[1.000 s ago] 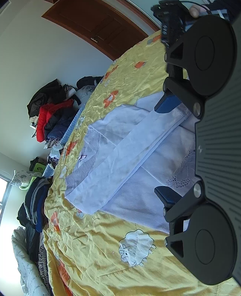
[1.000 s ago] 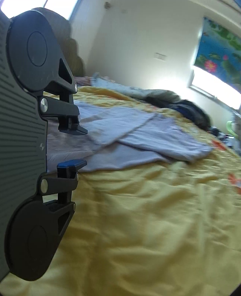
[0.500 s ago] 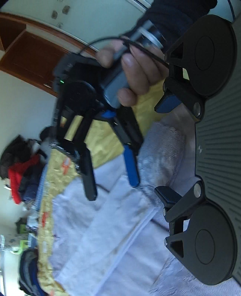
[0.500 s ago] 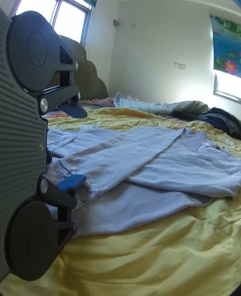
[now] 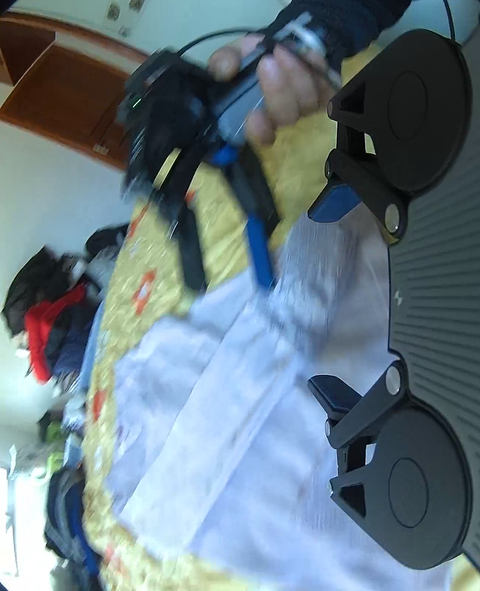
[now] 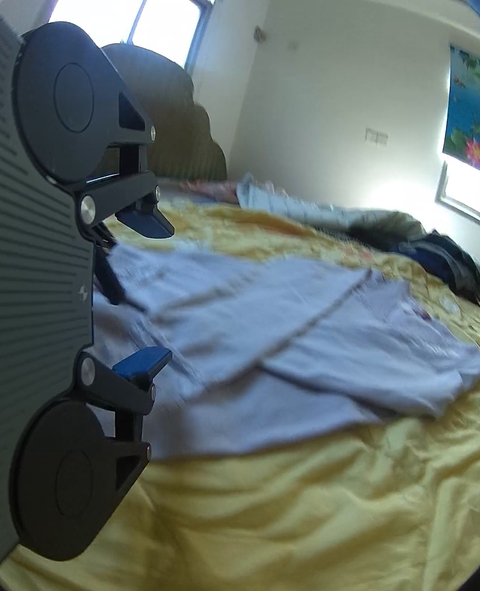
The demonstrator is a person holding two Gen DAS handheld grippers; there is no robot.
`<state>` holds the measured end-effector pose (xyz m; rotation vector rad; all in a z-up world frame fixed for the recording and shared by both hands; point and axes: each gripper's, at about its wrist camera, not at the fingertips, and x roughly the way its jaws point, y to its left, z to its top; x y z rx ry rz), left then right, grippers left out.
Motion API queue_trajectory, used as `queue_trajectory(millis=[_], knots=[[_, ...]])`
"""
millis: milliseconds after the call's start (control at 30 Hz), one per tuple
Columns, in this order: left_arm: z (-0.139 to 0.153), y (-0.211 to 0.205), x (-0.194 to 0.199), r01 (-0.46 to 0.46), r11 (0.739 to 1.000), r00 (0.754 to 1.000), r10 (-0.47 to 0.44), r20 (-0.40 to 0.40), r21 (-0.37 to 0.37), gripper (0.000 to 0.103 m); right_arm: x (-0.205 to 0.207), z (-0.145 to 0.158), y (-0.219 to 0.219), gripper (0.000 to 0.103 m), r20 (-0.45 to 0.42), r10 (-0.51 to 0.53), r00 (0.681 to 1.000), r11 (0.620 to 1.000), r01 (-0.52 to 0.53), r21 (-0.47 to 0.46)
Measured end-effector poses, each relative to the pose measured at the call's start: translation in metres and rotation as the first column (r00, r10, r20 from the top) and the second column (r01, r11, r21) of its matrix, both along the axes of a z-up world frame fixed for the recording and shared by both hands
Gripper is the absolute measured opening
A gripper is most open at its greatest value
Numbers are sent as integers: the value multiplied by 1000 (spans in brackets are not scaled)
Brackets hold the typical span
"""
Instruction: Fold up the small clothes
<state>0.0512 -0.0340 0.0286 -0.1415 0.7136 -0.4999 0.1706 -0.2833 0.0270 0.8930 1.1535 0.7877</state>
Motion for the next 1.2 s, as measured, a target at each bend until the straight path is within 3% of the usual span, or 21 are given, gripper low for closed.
queue_trajectory(millis=[100,200,233,300,367,400,467,567,667,767,900,933,1033,1133,1200], knots=[[6,27,-3,-122,992,992,122,20,26,91,-7,-1,6,67,-12,39,999,999,-39,-24],[8,49,-2,-250,967,968,249,13,54,91,-12,-16,8,68,-68,39,997,996,-44,-76],[8,57,0,-287,956,958,287,7,60,91,-14,-20,7,53,-60,32,998,995,-38,-96],[6,72,-2,-359,932,933,360,-10,57,91,-20,-21,3,50,-37,31,999,993,-35,-114],[6,92,-4,-420,907,906,421,-37,22,91,-26,-16,-1,50,-33,16,999,990,-21,-137],[6,100,-6,-438,899,898,439,-44,10,91,-30,-10,-1,55,-9,14,1000,987,-15,-161],[8,114,-14,-464,886,885,464,-44,13,91,-40,4,-1,63,60,22,998,979,-9,-204],[12,128,-12,-486,874,873,485,-46,-10,91,-41,18,2,64,105,43,994,978,-20,-208],[24,134,-1,-509,860,861,509,-9,-31,91,-20,35,13,65,148,48,988,978,-16,-206],[35,135,21,-509,854,855,516,51,-109,91,18,50,32,76,191,14,981,982,23,-189],[39,132,61,-528,834,836,543,76,-157,91,86,57,65,79,125,-33,992,995,44,-86],[37,127,71,-524,837,840,539,64,-159,91,108,60,80,79,108,-46,993,997,52,-55],[28,103,97,-456,880,883,466,56,-136,91,168,67,122,82,69,-22,997,1000,23,-4],[18,79,111,-356,927,929,364,64,-117,91,220,66,171,89,57,69,996,997,-67,-32],[10,70,119,-331,940,942,335,36,-81,91,244,57,197,89,50,134,990,990,-131,-61]])
